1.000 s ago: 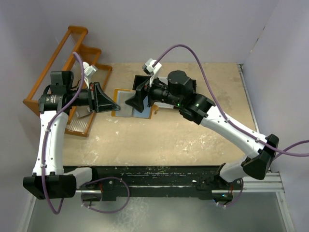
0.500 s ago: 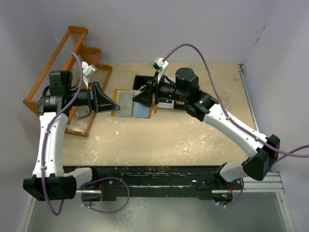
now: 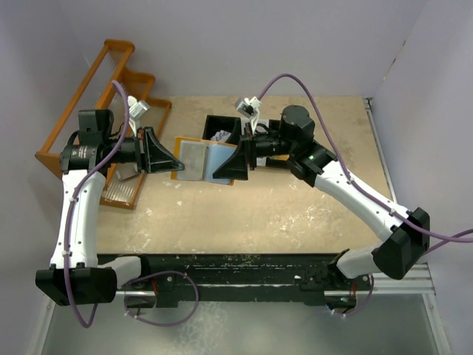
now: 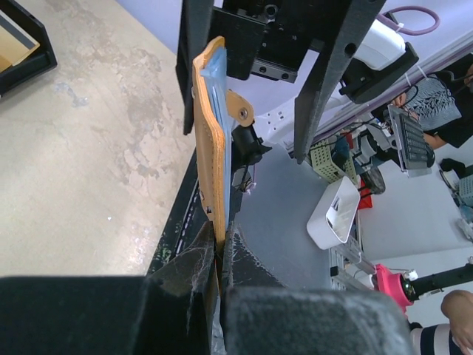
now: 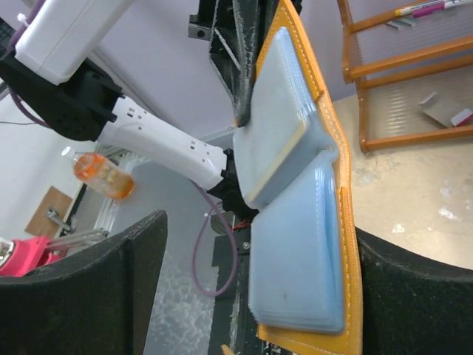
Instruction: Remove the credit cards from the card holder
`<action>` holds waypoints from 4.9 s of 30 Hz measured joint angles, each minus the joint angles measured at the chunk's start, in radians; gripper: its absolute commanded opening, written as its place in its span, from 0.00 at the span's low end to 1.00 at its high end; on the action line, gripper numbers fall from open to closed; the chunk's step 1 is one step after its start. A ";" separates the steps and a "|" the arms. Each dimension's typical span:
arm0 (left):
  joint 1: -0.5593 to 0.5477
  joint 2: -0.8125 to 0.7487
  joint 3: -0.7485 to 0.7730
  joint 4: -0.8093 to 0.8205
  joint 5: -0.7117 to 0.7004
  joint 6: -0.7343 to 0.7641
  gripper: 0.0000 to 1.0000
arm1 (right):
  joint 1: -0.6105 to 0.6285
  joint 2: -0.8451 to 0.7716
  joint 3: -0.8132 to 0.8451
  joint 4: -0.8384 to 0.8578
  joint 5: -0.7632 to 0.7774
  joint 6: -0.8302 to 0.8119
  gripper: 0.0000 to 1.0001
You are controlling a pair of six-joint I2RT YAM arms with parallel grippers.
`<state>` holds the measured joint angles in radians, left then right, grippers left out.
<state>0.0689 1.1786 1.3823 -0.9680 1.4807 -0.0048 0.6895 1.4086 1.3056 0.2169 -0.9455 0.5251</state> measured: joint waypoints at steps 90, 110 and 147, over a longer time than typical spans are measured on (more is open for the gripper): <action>0.001 -0.002 -0.042 0.040 -0.309 -0.038 0.00 | -0.019 -0.244 0.102 -0.150 0.516 0.048 0.75; 0.001 0.001 -0.023 0.053 -0.183 -0.076 0.00 | 0.088 -0.042 -0.090 -0.096 0.453 0.150 0.51; 0.001 -0.006 -0.023 0.120 0.034 -0.196 0.01 | 0.040 0.019 -0.172 0.441 0.184 0.526 0.00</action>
<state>0.0696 1.1721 1.3594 -0.8482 1.5150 -0.2012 0.7296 1.4273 1.1339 0.6582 -0.7612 1.0512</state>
